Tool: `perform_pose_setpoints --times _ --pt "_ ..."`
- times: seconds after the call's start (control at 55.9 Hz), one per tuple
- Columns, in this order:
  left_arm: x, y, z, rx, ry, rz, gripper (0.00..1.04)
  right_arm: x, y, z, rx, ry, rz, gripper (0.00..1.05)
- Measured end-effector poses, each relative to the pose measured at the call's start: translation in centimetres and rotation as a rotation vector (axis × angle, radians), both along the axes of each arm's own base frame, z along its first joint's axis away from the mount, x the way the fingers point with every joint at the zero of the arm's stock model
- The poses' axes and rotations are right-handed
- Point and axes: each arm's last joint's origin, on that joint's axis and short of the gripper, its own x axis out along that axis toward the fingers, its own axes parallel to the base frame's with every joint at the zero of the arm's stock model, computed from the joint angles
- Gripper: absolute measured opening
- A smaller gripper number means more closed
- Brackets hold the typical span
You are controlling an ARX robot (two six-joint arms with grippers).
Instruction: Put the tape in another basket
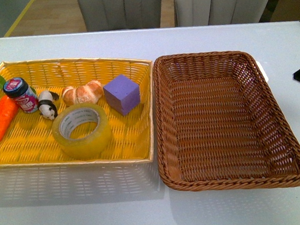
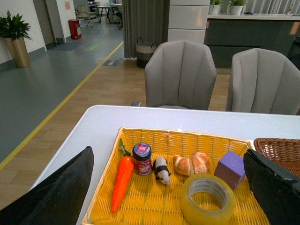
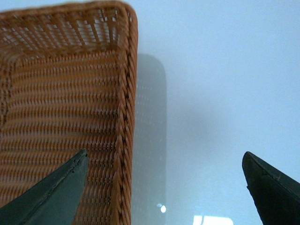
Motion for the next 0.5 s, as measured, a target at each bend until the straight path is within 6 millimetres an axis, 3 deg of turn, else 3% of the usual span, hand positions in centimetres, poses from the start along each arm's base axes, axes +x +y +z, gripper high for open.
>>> perform_pose_setpoints --times 0.054,0.125,0.269,0.501 --pt "0.0 0.0 0.0 0.0 0.0 0.0 0.96 -0.8 -0.1 0.4 -0.014 -0.045 -0.015 0.94" --pt "0.0 0.0 0.0 0.0 0.0 0.0 0.96 -1.9 0.0 0.6 -0.075 -0.287 -0.066 0.82" --pt "0.0 0.0 0.0 0.0 0.0 0.0 0.96 -4.9 1.0 1.4 -0.103 -0.557 -0.06 0.59" --pt "0.0 0.0 0.0 0.0 0.0 0.0 0.96 -8.5 2.1 3.2 -0.11 -0.6 -0.066 0.2"
